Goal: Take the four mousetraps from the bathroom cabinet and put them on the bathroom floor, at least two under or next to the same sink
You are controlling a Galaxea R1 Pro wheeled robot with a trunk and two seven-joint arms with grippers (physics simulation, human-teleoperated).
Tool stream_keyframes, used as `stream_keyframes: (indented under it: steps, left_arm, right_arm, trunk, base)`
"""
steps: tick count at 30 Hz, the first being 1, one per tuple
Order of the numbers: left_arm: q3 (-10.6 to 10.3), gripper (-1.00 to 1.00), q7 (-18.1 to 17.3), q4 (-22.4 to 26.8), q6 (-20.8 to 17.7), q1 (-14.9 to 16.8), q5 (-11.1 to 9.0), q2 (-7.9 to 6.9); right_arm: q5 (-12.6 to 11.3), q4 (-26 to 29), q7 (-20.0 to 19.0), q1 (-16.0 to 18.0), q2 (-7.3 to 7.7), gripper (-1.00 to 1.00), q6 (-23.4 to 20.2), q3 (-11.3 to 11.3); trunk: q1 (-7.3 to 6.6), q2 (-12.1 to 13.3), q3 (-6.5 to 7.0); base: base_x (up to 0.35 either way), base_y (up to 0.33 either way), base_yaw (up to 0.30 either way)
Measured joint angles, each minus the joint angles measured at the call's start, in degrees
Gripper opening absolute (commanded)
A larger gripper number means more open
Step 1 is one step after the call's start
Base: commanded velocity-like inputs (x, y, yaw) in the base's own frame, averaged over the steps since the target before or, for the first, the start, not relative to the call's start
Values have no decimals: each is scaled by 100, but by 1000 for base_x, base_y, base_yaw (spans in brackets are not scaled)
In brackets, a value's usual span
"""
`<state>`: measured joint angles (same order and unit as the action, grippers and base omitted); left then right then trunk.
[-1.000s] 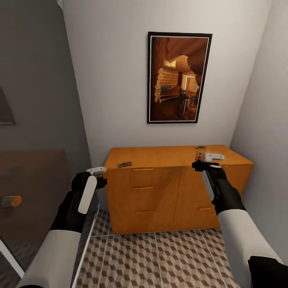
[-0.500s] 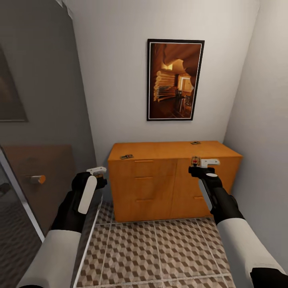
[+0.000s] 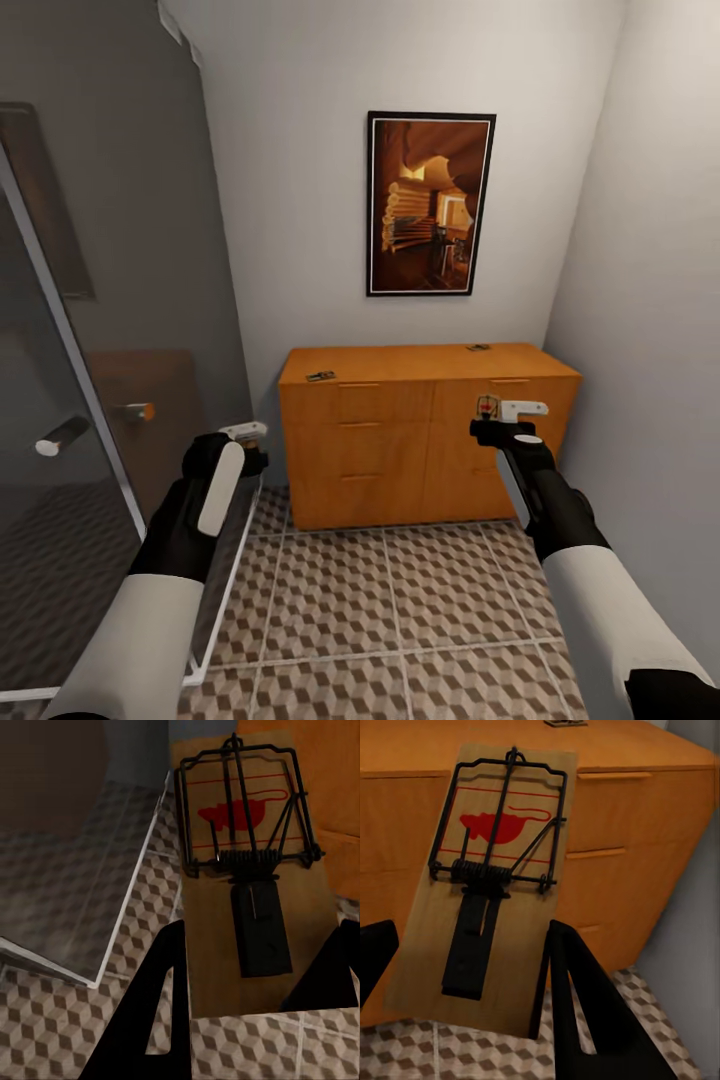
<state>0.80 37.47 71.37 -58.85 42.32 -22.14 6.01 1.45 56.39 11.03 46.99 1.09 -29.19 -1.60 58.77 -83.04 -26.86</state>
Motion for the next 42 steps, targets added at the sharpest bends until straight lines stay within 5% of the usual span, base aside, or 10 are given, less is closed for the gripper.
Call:
stream_keyframes:
  steps: [42]
  left_arm:
    - [6,-100,-29,-288,45,0,-27,-5]
  right_arm:
    - [0,-626,-18,0,-29,-100,-262,11]
  trunk:
    - [0,0,0]
  base:
    - [-345,0,0]
